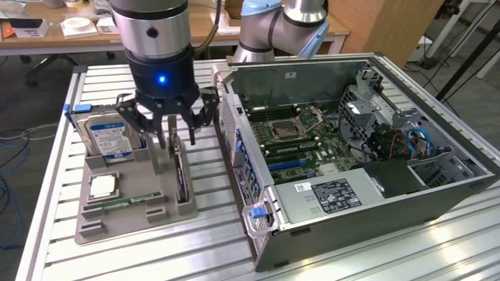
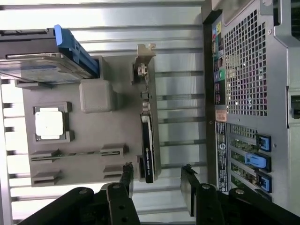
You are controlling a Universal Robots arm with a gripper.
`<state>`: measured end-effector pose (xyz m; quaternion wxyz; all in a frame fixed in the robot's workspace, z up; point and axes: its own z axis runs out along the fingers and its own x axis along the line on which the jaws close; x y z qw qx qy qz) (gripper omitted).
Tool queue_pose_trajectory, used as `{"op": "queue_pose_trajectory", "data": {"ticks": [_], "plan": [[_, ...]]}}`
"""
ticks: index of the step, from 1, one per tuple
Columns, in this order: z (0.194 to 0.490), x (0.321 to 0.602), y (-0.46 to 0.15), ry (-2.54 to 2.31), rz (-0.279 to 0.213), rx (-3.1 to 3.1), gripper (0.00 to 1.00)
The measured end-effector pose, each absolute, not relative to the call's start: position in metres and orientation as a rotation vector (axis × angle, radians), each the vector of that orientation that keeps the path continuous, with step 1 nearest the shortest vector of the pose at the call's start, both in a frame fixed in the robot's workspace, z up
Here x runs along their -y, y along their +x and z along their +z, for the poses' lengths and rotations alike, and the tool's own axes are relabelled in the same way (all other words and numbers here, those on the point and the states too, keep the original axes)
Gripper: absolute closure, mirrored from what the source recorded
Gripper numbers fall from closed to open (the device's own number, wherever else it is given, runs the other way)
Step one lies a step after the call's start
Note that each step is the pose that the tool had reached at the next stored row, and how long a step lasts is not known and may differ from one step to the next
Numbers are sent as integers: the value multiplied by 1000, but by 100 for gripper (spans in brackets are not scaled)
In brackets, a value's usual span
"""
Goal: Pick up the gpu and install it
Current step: 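Pick up the gpu and move the gpu toward the slot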
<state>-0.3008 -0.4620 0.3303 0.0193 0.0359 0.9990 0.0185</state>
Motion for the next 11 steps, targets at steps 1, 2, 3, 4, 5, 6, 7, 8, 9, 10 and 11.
{"op": "queue_pose_trajectory", "data": {"ticks": [1,2,3,4,5,6,7,8,9,10,11], "plan": [[330,463,-301,111,58,-3100,47],[329,463,-301,111,58,-3100,47],[328,464,-300,111,57,-3100,47],[327,464,-300,111,57,-3100,47],[327,465,-300,111,57,-3100,47],[326,465,-300,111,58,-3100,47],[325,466,-300,111,57,-3100,47],[325,466,-300,111,57,-3100,47],[324,467,-300,111,58,-3100,47],[324,467,-300,111,58,-3100,47],[323,468,-299,111,57,-3100,47]]}}
